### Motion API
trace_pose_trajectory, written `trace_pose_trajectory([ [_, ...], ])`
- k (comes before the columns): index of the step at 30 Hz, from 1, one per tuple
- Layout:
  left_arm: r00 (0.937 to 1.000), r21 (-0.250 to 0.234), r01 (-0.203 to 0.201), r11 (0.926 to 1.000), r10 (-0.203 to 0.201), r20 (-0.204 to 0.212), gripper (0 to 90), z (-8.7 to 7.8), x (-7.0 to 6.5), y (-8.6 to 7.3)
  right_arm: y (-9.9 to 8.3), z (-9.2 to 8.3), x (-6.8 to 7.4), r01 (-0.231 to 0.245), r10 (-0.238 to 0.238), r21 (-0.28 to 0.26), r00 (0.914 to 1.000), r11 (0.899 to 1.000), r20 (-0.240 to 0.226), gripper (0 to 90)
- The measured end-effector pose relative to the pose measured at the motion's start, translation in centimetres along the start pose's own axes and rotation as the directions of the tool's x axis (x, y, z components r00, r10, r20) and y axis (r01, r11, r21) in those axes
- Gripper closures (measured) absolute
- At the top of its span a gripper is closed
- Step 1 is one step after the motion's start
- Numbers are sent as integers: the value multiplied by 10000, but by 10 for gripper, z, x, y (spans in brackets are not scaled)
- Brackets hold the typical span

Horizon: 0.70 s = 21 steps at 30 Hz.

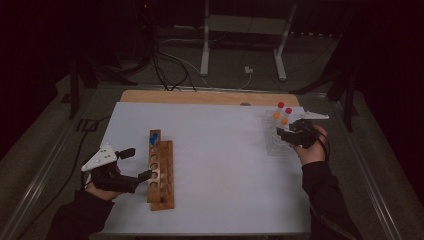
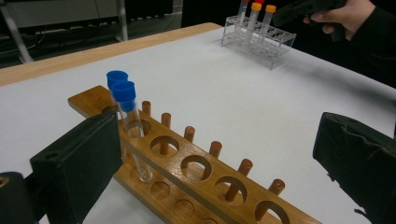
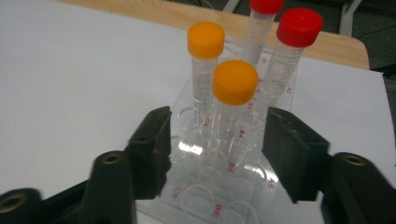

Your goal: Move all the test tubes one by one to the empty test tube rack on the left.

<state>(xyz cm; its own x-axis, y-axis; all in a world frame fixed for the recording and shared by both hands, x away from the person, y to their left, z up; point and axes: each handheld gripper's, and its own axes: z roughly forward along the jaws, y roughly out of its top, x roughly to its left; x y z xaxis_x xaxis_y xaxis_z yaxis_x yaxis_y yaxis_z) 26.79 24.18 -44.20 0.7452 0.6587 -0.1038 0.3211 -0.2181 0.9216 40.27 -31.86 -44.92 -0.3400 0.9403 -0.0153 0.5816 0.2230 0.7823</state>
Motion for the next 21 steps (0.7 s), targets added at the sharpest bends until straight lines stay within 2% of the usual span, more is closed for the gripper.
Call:
trace_pose_trajectory([
  [5, 10000, 6, 12, 10000, -12, 38, 21, 0, 0, 0, 0, 8, -2, 26, -28, 207, 9999, 9998, 120, 551],
  [9, 10000, 20, -11, 10000, 11, 19, 21, 0, 0, 0, 1, 12, -5, -274, 273, 199, 9996, 9994, 75, 618],
  [21, 10000, 47, -28, 10000, 28, 36, 21, 0, 1, 0, 3, 22, -7, -508, 509, 219, 9987, 9985, -5, 725],
])
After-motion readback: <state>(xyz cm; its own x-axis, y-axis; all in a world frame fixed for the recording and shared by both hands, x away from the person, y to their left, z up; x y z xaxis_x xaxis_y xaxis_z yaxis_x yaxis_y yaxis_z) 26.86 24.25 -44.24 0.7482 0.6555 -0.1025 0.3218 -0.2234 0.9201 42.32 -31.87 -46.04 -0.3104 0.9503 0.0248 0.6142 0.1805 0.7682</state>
